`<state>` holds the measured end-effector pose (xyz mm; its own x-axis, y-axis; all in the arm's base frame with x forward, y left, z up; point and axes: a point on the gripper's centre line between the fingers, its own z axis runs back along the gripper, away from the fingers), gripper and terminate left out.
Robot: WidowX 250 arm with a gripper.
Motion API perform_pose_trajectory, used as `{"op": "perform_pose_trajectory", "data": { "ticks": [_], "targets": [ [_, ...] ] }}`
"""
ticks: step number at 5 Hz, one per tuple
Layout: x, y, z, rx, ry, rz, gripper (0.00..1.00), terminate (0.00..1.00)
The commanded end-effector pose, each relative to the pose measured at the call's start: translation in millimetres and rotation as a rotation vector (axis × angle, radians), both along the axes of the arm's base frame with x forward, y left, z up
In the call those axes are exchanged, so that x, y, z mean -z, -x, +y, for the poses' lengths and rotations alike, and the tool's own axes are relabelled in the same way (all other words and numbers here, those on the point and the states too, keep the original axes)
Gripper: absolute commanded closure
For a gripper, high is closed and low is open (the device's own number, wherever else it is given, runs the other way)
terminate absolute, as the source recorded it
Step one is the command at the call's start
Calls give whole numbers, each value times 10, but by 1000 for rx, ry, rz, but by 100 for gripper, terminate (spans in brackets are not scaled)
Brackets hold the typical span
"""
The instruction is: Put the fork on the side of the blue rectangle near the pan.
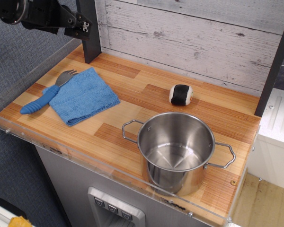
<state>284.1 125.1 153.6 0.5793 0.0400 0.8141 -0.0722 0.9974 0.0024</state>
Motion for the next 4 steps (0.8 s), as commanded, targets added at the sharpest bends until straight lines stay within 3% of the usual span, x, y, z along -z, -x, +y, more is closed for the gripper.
{"op": "perform_pose_trajectory", "data": {
  "ticks": [1, 2, 3, 4],
  "targets": [
    [0, 0, 0, 0, 0, 0, 0, 0],
    [61, 182, 138, -27, 11, 8, 0, 0],
    [125, 362, 193, -51, 5, 52, 0, 0],
    [212, 490, 322, -87, -36, 160, 0, 0]
  ]
}}
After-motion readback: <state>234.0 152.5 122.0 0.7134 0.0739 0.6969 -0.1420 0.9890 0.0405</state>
